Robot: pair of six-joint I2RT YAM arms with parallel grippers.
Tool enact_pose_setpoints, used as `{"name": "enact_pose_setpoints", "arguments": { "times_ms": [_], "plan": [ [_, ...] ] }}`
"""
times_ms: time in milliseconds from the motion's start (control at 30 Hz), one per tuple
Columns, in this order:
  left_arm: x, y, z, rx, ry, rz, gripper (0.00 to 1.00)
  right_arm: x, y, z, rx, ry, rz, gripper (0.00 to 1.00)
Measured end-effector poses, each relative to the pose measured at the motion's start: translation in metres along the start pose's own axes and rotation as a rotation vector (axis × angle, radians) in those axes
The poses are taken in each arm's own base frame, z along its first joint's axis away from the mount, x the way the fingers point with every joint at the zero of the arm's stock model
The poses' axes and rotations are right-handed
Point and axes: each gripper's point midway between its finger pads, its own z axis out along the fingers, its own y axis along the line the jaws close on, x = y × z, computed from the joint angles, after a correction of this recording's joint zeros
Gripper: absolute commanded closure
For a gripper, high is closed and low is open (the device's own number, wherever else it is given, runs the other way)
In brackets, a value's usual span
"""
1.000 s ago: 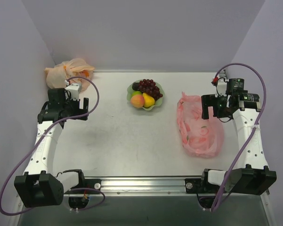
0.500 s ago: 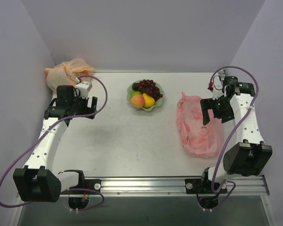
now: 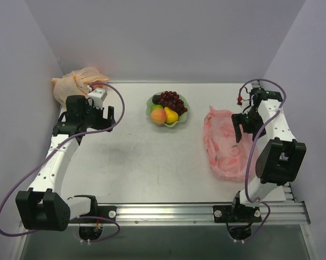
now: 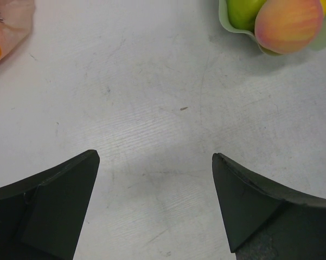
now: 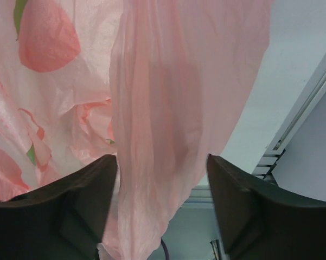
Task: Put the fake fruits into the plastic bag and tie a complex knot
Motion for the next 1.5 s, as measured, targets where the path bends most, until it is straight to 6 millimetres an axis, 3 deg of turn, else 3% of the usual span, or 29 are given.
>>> {"name": "enact_pose_setpoints", "arguments": {
  "times_ms": [33,67,133,167,200,400,600,833,1000,1167,1500],
  "plan": [
    [-0.002,-0.003,0.001,0.013,-0.010,0.004,0.03,-0.002,0.000,0.002,-0.001,-0.001,0.007,0.46],
    [-0.005,-0.006,0.002,0.029,-0.019,0.008,0.03,-0.004,0.000,0.005,-0.002,-0.002,0.012,0.61],
    [-0.010,-0.015,0.006,0.072,-0.037,0.019,0.03,-0.009,0.003,0.007,-0.018,-0.014,0.025,0.77],
    [-0.012,-0.020,0.009,0.097,-0.045,0.024,0.03,-0.012,0.004,0.007,-0.027,-0.026,0.032,0.93],
    [-0.013,-0.026,0.012,0.120,-0.053,0.030,0.03,-0.014,0.006,0.006,-0.037,-0.037,0.038,0.99],
    [-0.019,-0.070,0.032,0.254,-0.074,0.077,0.03,-0.037,0.020,0.001,-0.115,-0.140,0.083,1.00],
    [-0.013,-0.115,0.060,0.341,-0.037,0.107,0.03,-0.059,0.027,-0.007,-0.162,-0.249,0.108,1.00],
    [-0.028,-0.151,0.094,0.372,-0.035,0.075,0.03,-0.073,0.035,-0.011,-0.215,-0.308,0.121,1.00],
    [-0.041,-0.167,0.117,0.377,-0.039,0.030,0.03,-0.075,0.039,-0.009,-0.234,-0.316,0.130,1.00],
    [-0.041,-0.178,0.139,0.388,-0.021,0.003,0.03,-0.076,0.041,-0.008,-0.246,-0.317,0.140,1.00],
    [-0.017,-0.182,0.174,0.384,0.053,-0.039,0.03,-0.077,0.044,-0.009,-0.264,-0.324,0.134,1.00]
  ]
}}
